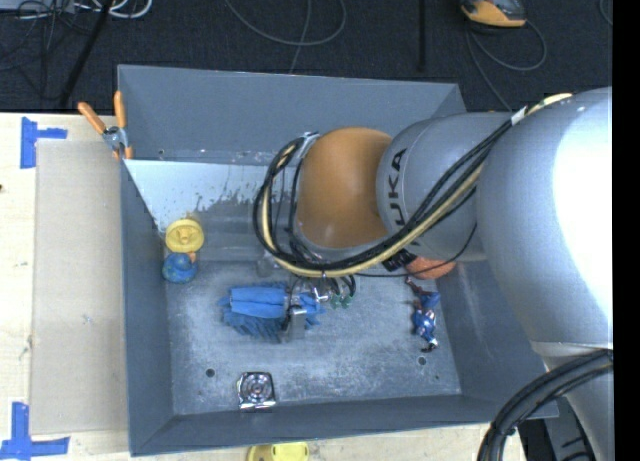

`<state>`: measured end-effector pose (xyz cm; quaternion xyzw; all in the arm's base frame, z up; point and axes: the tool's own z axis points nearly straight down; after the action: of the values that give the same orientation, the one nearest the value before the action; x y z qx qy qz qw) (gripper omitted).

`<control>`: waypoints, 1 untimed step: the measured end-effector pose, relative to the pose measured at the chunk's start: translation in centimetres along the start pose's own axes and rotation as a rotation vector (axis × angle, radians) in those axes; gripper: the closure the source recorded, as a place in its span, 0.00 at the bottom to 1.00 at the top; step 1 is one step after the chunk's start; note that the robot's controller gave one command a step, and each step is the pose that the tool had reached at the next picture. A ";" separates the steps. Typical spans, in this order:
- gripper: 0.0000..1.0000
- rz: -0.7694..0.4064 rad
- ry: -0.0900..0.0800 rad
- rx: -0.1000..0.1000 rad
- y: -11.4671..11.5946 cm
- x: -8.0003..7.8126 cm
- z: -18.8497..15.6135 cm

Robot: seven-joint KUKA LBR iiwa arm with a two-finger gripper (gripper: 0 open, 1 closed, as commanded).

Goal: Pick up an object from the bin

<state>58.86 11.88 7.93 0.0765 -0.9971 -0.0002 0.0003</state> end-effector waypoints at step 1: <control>1.00 -0.081 0.001 0.000 0.8 0.6 1.0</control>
Offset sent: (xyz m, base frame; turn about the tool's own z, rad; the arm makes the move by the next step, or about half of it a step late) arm 0.0000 0.0000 0.0000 0.0000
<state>58.12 12.59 6.96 0.1167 -0.9932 -0.0002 0.0006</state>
